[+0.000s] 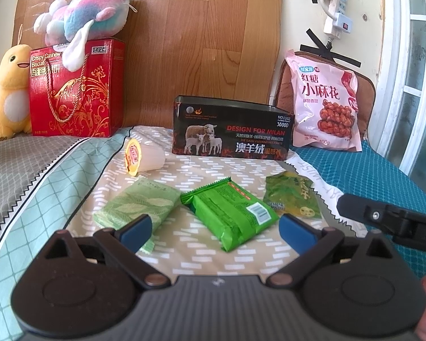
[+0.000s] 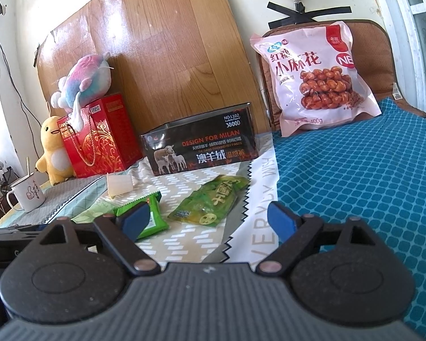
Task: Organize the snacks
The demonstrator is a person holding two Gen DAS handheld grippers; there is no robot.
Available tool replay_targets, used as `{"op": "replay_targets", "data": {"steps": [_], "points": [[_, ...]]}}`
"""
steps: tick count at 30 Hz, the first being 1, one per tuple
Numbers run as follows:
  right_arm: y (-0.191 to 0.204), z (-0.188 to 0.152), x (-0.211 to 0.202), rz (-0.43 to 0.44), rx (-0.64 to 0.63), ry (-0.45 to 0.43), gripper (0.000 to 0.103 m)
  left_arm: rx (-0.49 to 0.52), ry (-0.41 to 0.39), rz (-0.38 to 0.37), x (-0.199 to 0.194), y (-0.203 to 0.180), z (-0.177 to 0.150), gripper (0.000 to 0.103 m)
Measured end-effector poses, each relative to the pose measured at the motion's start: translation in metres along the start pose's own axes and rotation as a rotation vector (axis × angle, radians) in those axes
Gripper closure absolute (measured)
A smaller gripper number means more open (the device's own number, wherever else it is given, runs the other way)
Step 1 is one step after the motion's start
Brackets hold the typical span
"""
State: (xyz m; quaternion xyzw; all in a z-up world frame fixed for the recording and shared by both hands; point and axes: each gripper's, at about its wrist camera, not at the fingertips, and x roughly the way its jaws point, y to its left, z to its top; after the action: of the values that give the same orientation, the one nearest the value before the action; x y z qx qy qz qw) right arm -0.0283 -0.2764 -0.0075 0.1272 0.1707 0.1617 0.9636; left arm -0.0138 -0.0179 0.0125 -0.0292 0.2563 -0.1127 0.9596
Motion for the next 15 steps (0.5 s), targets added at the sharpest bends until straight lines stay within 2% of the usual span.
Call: {"op": "replay_targets", "data": {"steps": [15], "points": [[0.0, -0.0005, 0.0005, 0.001, -0.002, 0.007, 0.01, -0.007, -0.008, -0.002, -0.0022, 0.0003, 0.0, 0.001]]}}
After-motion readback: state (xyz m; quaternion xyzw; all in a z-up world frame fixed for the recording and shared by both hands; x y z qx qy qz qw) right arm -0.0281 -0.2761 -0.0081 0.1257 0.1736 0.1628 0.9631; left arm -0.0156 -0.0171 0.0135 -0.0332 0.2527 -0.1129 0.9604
